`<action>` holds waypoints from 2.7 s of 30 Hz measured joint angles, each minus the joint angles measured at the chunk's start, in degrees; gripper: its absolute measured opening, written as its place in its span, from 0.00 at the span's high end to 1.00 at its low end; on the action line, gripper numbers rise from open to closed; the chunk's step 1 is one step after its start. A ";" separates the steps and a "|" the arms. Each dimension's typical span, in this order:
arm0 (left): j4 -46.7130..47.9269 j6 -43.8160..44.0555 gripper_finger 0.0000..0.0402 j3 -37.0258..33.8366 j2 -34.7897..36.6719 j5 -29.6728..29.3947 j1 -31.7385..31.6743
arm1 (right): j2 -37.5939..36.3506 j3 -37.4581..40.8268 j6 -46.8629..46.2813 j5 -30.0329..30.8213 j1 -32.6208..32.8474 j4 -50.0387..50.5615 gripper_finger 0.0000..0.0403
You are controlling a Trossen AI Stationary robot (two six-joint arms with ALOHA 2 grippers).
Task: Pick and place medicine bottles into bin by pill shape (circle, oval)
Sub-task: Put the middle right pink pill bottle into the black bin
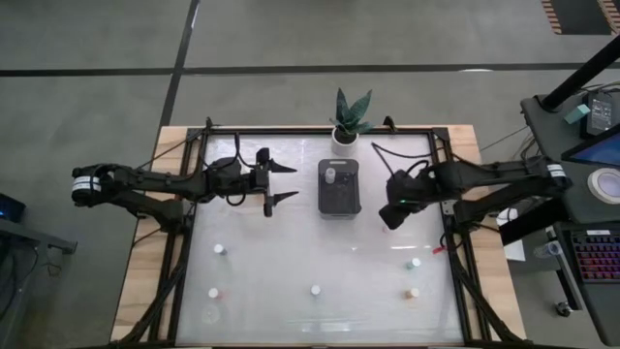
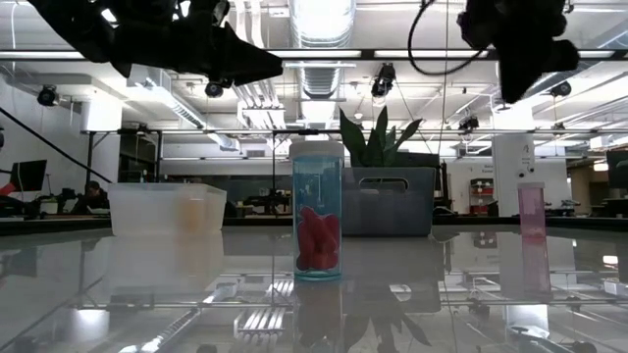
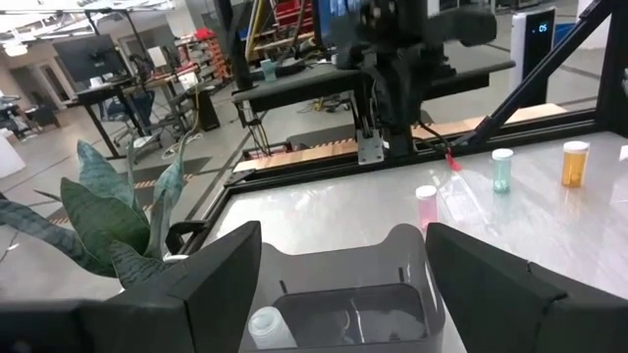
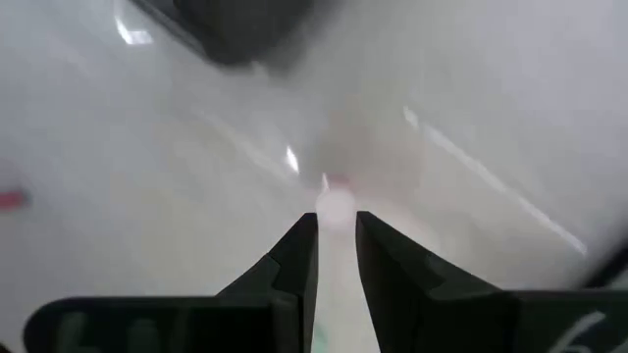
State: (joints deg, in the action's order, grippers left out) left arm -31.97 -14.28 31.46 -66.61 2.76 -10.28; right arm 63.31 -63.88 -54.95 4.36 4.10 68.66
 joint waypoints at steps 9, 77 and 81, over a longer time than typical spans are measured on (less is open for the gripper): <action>0.00 0.09 0.32 0.00 0.00 -0.07 0.00 | 6.26 1.60 -3.70 -11.08 0.01 3.32 0.84; -0.02 -0.07 0.32 0.07 0.00 -0.25 0.00 | 19.21 7.15 -6.76 -4.81 0.00 -7.89 0.74; -0.02 -0.04 0.32 0.07 0.00 -0.24 0.00 | 18.28 6.56 -6.54 -7.04 0.00 -6.51 0.70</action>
State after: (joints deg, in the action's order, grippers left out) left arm -31.99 -14.33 31.53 -66.61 2.52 -10.28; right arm 81.60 -57.32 -61.49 -2.68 4.10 62.15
